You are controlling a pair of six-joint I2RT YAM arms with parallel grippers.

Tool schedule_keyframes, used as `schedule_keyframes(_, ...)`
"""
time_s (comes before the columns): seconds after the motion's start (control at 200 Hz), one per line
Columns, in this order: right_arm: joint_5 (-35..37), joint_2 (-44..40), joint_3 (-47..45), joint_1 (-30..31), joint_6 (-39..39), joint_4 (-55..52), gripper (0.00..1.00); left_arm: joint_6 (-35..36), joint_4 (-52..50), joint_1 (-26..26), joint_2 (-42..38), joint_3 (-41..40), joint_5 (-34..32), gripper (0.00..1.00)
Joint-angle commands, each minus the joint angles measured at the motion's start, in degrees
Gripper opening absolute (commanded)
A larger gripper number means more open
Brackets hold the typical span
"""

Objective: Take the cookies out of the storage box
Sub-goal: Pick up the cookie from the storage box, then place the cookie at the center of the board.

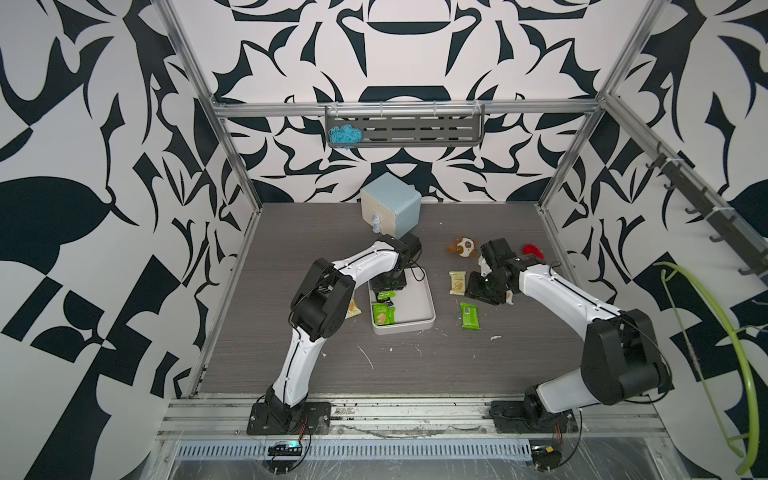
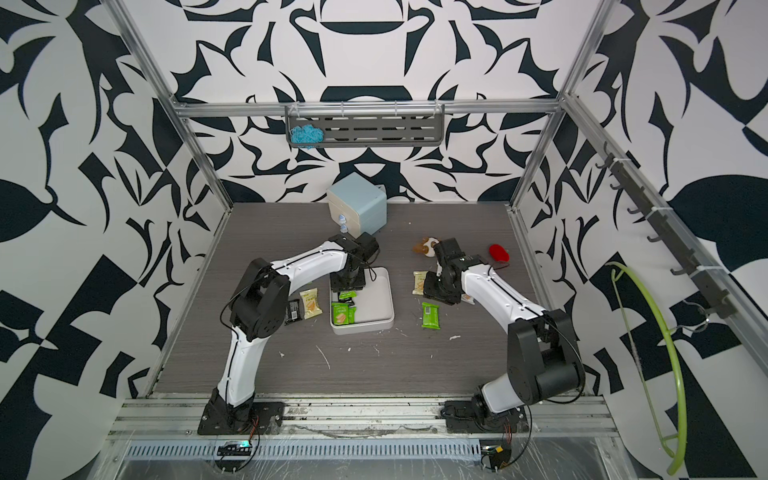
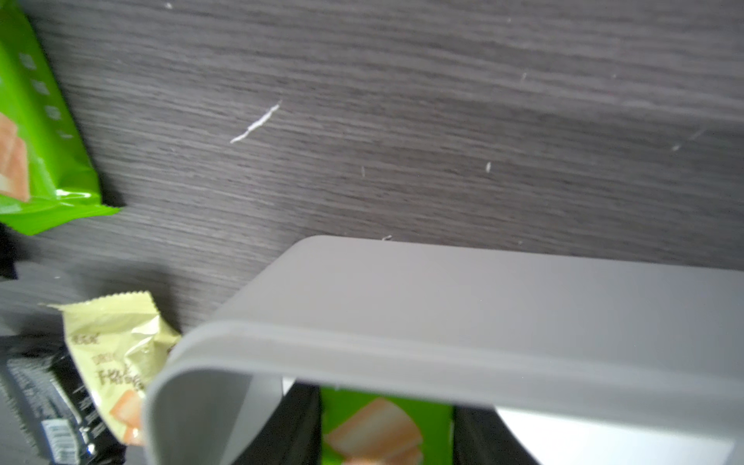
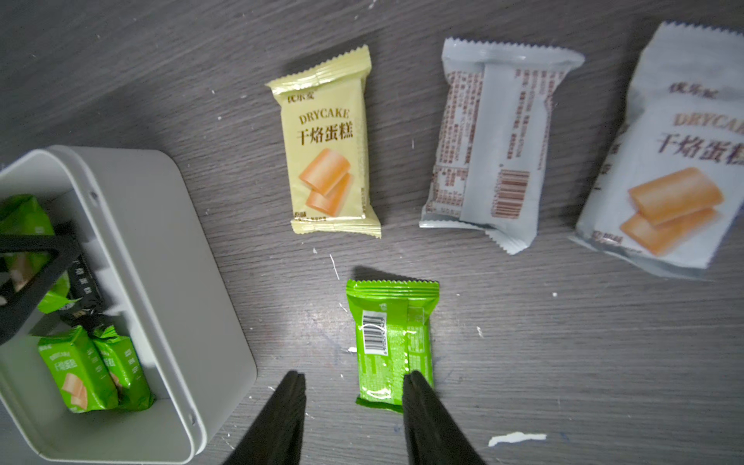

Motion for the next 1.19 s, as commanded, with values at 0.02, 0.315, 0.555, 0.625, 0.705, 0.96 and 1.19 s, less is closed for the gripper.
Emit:
schedule_keyframes(0.02,-0.69,-1.23,2.49,-0.26,0.9,-0.95,0.45,-0.28,-0.81,0.01,-4.4,0.04,0.89,0.48)
schedule_keyframes(0.315,-0.93,-1.72,2.66,-0.26,1.47,-1.32,0.45,-0.41,-1.05,-0.9,-7.1,-0.32,1.74,0.48)
schedule_keyframes(0.555,-1.68,-1.31,2.76,-0.26,2.64,-0.56,0.45,-0.81,-0.77,-1.52,-10.3,-0.6,3.17,0.48)
schedule_keyframes(0.625,-1.83,-1.12,2.9,-0.19,2.86,-0.16,0.45,-0.14,-0.78,-1.51,-11.24,-0.09,3.17,0.48)
schedule_keyframes(0.705,-1.87,-0.76,3.18,-0.18,3.39,0.05,0.45,1.33,-1.37,-0.99,-11.63,1.17,2.91,0.49)
schedule_keyframes(0.96,-1.32,2.6,6.41,-0.17,3.75,-0.34,0.45,7.09,-2.56,7.59,-10.02,5.13,3.7,0.5)
schedule_keyframes(1.19,-0.23,6.31,8.97,-0.17,5.01,0.72,0.45,12.15,-0.32,15.76,-3.97,8.89,6.23,0.5)
